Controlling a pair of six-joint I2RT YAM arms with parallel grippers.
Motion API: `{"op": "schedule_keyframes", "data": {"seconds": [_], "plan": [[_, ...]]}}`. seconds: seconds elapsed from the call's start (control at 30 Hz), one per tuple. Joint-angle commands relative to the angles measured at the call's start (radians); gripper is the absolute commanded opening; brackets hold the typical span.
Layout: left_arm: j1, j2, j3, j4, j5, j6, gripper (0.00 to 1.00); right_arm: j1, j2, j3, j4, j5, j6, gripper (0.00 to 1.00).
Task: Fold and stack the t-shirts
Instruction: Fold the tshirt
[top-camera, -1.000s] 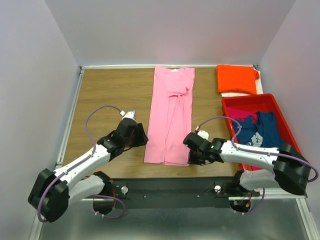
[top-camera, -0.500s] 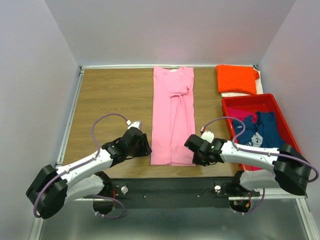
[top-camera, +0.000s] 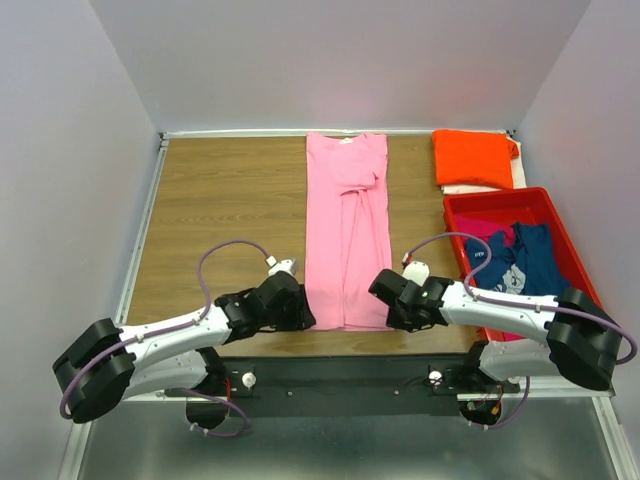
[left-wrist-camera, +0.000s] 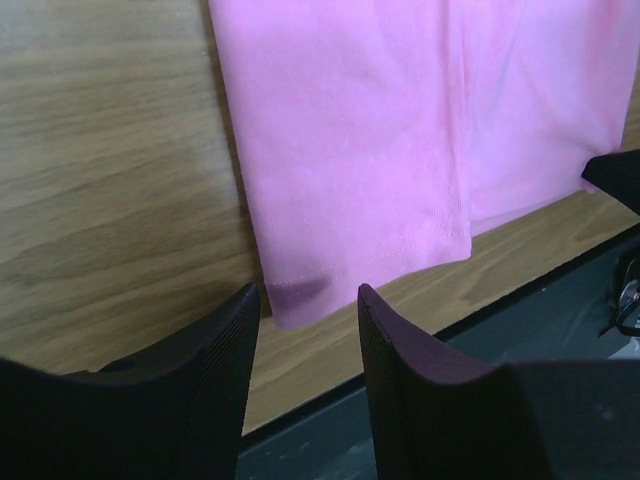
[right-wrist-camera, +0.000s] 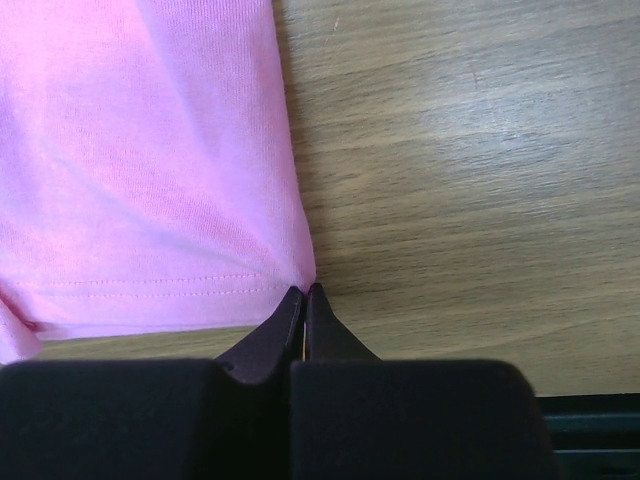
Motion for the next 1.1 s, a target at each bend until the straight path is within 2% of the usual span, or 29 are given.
{"op": "schedule_keyframes", "data": {"seconds": [0.0,0.6,0.7,0.77,0.87,0.93,1.03,1.07], "plan": [[-0.043,0.022,-0.008,0.011,-0.026,-0.068,0.52,0.008,0.006,0.0,-0.033,0.059,0.001,0.03],[-0.103,0.082,0.049,-0.076,-0.163,-0.121,0.45,0.008,-0.011,-0.01,-0.033,0.063,0.005,0.02],[-0.103,0.08,0.049,-0.086,-0.173,-0.126,0.42,0.007,-0.007,-0.007,-0.033,0.062,0.004,0.02],[-0.103,0.08,0.046,-0.086,-0.173,-0.126,0.36,0.008,-0.003,-0.005,-0.031,0.062,0.004,0.02],[-0.103,0.085,0.043,-0.075,-0.173,-0.12,0.35,0.007,-0.002,-0.002,-0.033,0.062,0.004,0.02],[-0.103,0.091,0.043,-0.063,-0.173,-0.114,0.27,0.007,-0.002,-0.002,-0.033,0.062,0.004,0.01],[-0.103,0.107,0.04,-0.052,-0.167,-0.108,0.23,0.008,-0.002,0.0,-0.033,0.062,0.004,0.0],[-0.103,0.108,0.038,-0.041,-0.166,-0.106,0.18,0.008,-0.002,0.0,-0.033,0.062,0.004,0.0]]}}
